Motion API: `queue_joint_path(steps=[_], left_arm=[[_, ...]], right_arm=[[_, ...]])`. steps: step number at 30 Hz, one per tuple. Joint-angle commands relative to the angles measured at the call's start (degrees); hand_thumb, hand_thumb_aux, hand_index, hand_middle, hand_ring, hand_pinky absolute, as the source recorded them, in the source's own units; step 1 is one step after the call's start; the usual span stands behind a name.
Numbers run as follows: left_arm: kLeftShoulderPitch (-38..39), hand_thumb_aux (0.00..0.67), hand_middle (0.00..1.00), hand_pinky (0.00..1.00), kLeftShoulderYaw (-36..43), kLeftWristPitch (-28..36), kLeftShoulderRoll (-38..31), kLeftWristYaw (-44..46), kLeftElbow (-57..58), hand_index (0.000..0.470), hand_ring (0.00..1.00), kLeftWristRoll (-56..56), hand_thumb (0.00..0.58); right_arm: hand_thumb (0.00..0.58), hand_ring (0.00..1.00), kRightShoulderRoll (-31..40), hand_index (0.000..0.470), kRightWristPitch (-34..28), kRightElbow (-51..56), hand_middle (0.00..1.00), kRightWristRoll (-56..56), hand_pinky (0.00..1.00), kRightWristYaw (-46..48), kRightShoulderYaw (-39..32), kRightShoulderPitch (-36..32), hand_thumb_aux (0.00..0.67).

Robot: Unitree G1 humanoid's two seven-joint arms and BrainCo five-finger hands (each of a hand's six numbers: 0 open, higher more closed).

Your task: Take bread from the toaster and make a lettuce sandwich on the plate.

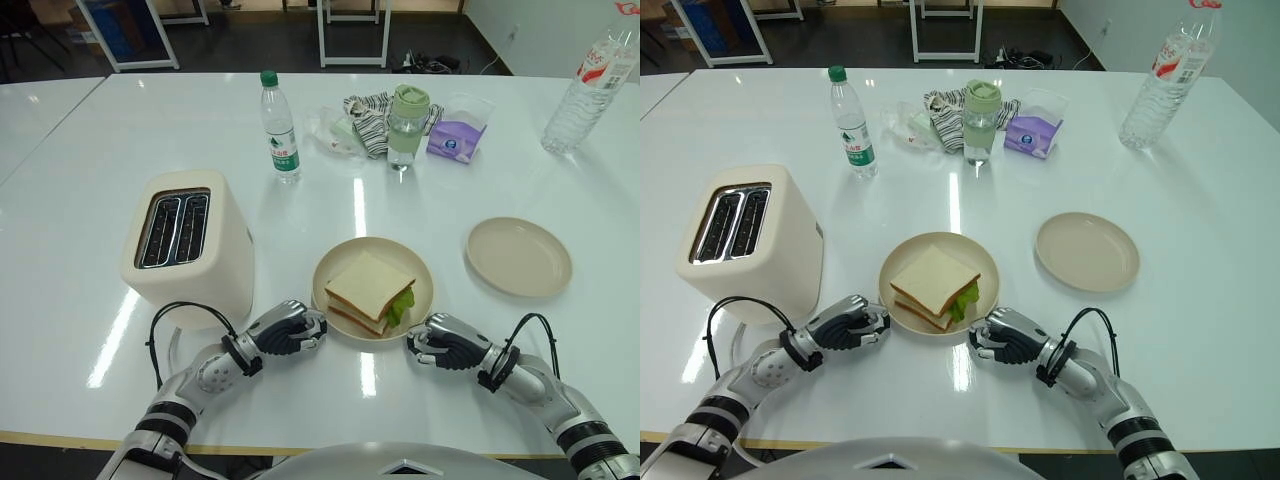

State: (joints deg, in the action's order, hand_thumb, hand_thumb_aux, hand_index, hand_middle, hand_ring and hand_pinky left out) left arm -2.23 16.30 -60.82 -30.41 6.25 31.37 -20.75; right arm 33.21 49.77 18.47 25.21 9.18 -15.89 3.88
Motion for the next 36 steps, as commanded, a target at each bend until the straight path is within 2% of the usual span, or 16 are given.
queue_joint_path(steps=[1, 5, 11, 14, 17, 21, 32, 36], left_arm=[[1.9, 0.000, 0.00, 0.00, 0.5, -2.2, -0.9, 4.0, -2.8, 0.000, 0.00, 9.4, 0.000], [4.6, 0.000, 0.00, 0.00, -0.2, -1.9, 0.5, 5.0, -11.4, 0.000, 0.00, 16.6, 0.000], [6.8, 0.000, 0.00, 0.00, -4.4, 2.9, 2.8, 3.1, -32.5, 0.000, 0.00, 26.8, 0.000], [4.0, 0.000, 0.00, 0.00, -11.6, 7.0, 8.3, -2.4, -40.0, 0.000, 0.00, 26.6, 0.000], [-1.8, 0.000, 0.00, 0.00, -20.6, 10.5, 17.6, -11.0, -45.2, 0.000, 0.00, 17.7, 0.000], [-5.3, 0.000, 0.00, 0.00, -23.9, 14.4, 24.3, -15.6, -50.7, 0.000, 0.00, 12.0, 0.000], [-3.6, 0.000, 0.00, 0.00, -21.2, 18.1, 23.3, -9.9, -53.7, 0.000, 0.00, 18.6, 0.000], [-3.9, 0.000, 0.00, 0.00, -22.1, 18.4, 23.7, -9.5, -53.9, 0.000, 0.00, 18.5, 0.000]], right_arm=[[0.000, 0.00, -0.7, 0.000, 0.5, -3.2, 0.00, -7.1, 0.00, 0.3, 2.7, -0.2, 0.000], [0.000, 0.00, -2.6, 0.000, 0.8, -8.4, 0.00, -18.0, 0.00, 0.6, 5.3, -0.9, 0.000], [0.000, 0.00, -8.8, 0.000, -0.5, -22.0, 0.00, -28.8, 0.00, -2.7, 10.5, -3.1, 0.000], [0.000, 0.00, -14.0, 0.000, -0.8, -24.9, 0.00, -26.3, 0.00, -6.0, 13.5, -6.7, 0.000], [0.000, 0.00, -20.3, 0.000, 0.5, -26.6, 0.00, -21.1, 0.00, -10.7, 16.4, -10.8, 0.000], [0.000, 0.00, -23.7, 0.000, 1.3, -28.8, 0.00, -16.2, 0.00, -12.3, 17.4, -12.1, 0.000], [0.000, 0.00, -27.0, 0.000, 2.4, -30.9, 0.00, -11.2, 0.00, -14.2, 19.2, -13.6, 0.000], [0.000, 0.00, -28.9, 0.000, -0.3, -32.4, 0.00, -9.1, 0.00, -15.9, 20.4, -13.8, 0.000]])
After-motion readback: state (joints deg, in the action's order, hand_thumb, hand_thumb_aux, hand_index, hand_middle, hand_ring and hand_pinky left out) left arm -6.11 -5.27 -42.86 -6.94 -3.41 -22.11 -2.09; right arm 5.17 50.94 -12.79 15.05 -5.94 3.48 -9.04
